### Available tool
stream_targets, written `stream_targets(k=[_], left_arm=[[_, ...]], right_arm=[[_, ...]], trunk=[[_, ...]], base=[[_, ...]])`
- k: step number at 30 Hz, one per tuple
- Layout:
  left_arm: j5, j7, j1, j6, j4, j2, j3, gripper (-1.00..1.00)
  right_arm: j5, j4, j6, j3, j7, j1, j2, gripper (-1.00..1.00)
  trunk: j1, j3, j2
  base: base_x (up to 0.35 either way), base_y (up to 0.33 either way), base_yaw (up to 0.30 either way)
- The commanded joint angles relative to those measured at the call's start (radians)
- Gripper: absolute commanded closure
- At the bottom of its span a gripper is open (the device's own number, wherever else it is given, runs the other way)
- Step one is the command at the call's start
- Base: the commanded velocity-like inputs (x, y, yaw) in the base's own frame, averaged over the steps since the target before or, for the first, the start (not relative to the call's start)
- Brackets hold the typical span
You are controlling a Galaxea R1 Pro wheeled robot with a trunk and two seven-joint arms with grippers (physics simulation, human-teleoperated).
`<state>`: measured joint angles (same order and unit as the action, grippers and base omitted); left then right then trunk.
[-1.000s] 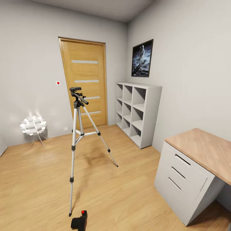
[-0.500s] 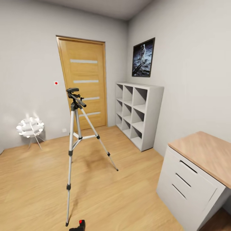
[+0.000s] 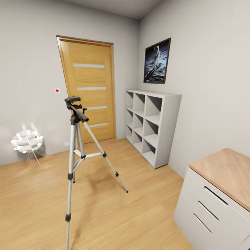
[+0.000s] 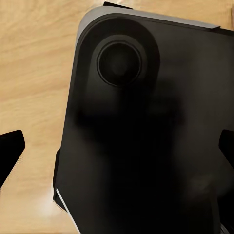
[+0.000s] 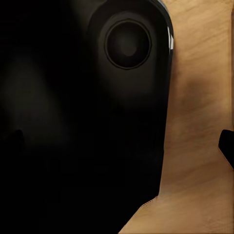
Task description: Attach the digital camera to the camera tripod in the bedroom.
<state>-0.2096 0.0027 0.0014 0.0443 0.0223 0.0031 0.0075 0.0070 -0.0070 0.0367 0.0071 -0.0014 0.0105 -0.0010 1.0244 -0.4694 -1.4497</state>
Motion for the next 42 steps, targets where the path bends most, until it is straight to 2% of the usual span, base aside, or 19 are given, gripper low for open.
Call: stream_targets(k=[1, 8, 20, 26, 29, 40, 42], left_arm=[[-0.006, 0.000, 0.000, 0.002, 0.001, 0.000, 0.000, -1.00], [-0.006, 0.000, 0.000, 0.002, 0.001, 0.000, 0.000, -1.00], [-0.021, 0.005, 0.000, 0.003, 0.002, 0.001, 0.004, -1.00], [-0.049, 0.005, 0.000, -0.005, 0.032, 0.021, 0.001, -1.00], [-0.052, 0.010, 0.000, -0.015, 0.049, 0.029, 0.001, -1.00], [-0.056, 0.072, -0.010, -0.076, 0.111, 0.091, 0.002, -1.00], [-0.057, 0.083, -0.022, -0.088, 0.122, 0.093, 0.002, -1.00]], right_arm=[[0.001, -0.001, 0.003, 0.001, 0.000, 0.000, 0.000, -1.00], [0.001, -0.001, 0.004, 0.001, 0.000, 0.000, 0.000, -1.00], [0.001, -0.001, 0.003, 0.000, -0.005, 0.002, -0.003, -1.00], [0.000, -0.029, -0.003, -0.004, -0.014, -0.001, -0.008, -1.00], [-0.001, -0.046, -0.015, -0.005, -0.021, -0.004, -0.008, -1.00], [-0.021, -0.109, -0.077, -0.016, -0.079, -0.066, 0.001, -1.00], [-0.029, -0.120, -0.069, -0.024, -0.082, -0.078, 0.004, -1.00]], trunk=[[0.001, -0.001, 0.000], [0.001, -0.001, 0.000], [0.001, -0.001, 0.000], [0.001, -0.001, 0.000], [0.001, -0.001, 0.000], [0.001, -0.001, 0.000], [0.001, -0.001, 0.000]], base=[[0.321, 0.000, 0.000], [0.318, 0.000, 0.000], [0.000, 0.000, 0.000], [0.000, 0.000, 0.000], [0.000, 0.000, 0.000], [0.000, 0.000, 0.000], [0.000, 0.000, 0.000]])
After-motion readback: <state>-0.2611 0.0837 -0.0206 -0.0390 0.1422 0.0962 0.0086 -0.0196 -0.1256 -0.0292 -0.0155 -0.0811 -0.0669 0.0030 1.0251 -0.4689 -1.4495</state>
